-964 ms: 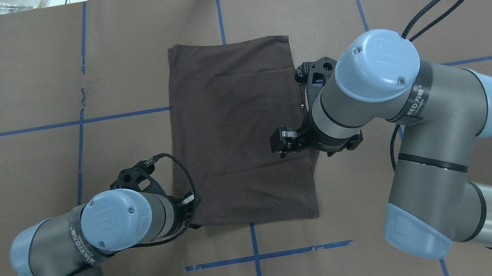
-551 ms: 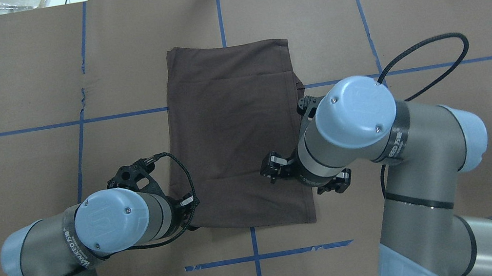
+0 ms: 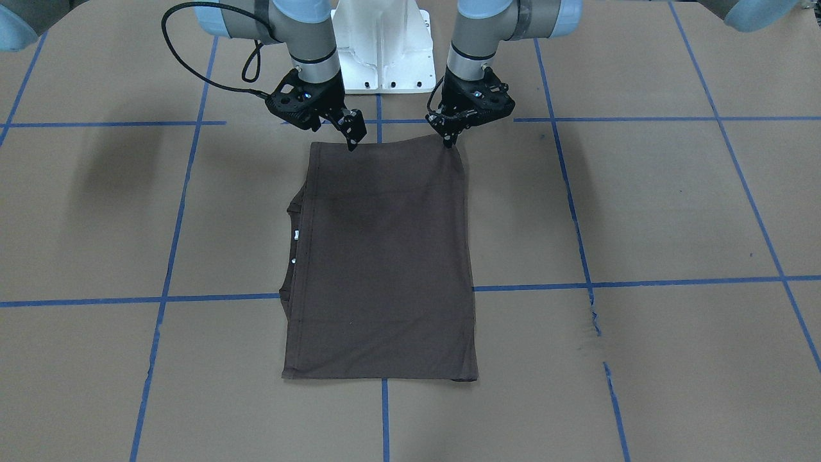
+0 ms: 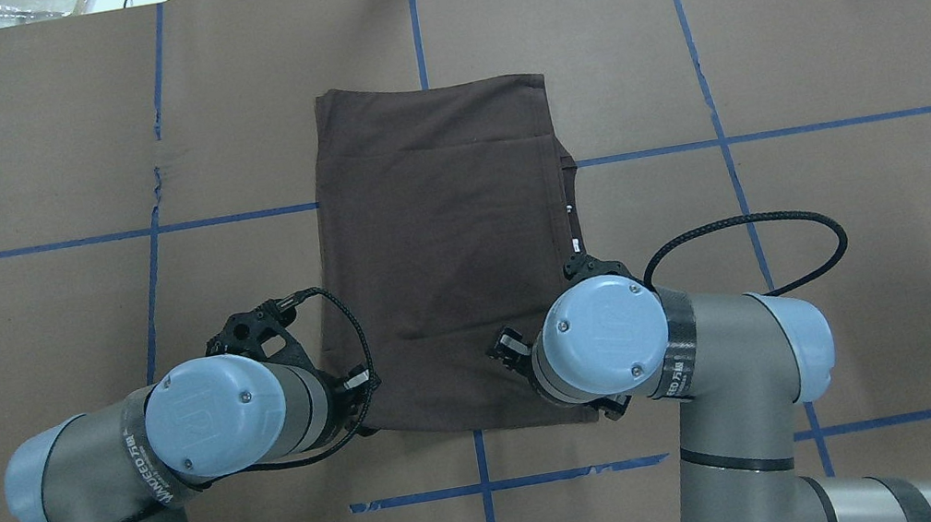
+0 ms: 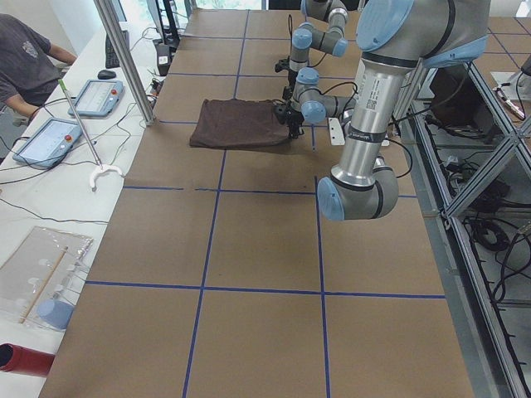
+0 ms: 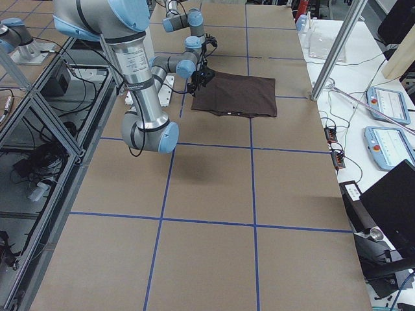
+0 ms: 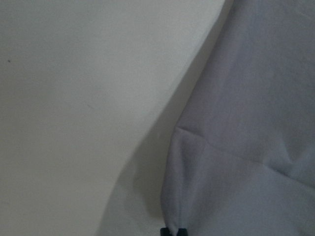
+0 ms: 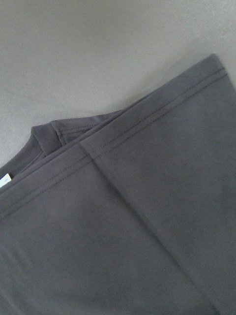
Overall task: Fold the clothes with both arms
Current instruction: 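Grasp the shirt edge nearest the robot with both grippers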
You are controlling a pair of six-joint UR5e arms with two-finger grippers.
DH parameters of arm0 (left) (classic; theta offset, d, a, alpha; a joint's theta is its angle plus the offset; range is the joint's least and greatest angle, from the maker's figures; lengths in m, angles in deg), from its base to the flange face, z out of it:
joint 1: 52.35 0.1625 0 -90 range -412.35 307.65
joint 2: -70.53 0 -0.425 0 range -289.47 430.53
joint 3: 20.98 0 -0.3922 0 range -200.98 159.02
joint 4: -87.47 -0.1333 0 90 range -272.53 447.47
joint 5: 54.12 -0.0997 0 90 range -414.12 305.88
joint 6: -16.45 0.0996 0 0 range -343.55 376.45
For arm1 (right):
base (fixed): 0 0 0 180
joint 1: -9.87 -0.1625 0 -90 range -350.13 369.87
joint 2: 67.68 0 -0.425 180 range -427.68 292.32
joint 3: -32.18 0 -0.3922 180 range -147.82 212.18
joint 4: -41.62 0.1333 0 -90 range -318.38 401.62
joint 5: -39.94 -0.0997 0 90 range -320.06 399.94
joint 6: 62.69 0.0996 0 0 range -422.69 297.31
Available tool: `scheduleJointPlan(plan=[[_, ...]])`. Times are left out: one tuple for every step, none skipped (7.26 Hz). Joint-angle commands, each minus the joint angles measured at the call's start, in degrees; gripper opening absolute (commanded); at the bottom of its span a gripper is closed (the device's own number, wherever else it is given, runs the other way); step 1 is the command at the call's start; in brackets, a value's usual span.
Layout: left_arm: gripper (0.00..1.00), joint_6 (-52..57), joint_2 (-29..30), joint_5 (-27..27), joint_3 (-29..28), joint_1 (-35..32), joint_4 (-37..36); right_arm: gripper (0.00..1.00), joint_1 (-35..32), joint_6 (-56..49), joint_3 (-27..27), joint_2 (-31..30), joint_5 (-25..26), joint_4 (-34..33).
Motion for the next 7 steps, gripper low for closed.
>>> scheduleJointPlan(plan=[[0.00,0.0,0.5,0.0,-0.1,0.0,0.0,1.00,1.1,0.1,2.5,-0.1,2.0,0.1],[0.00,0.1,0.5,0.0,-0.1,0.0,0.0,1.00,1.2,-0.1,3.6,-0.2,2.0,0.2],[0.00,0.0,0.5,0.0,0.1,0.0,0.0,1.00,1.3,-1.7,4.1,-0.9,1.9,2.6],[0.00,0.0,0.5,0.0,0.1,0.0,0.0,1.00,1.3,-3.9,4.2,-1.8,1.9,5.7],[0.00,0.1,0.5,0.0,0.1,0.0,0.0,1.00,1.2,-6.0,4.2,-2.0,1.8,5.7],[0.00,0.0,0.5,0.0,0.1,0.0,0.0,1.00,1.0,-7.4,4.2,-2.1,1.5,5.7],[0.00,0.0,0.5,0.0,0.2,-0.1,0.0,1.00,1.0,-7.6,4.3,-2.3,1.6,5.7]])
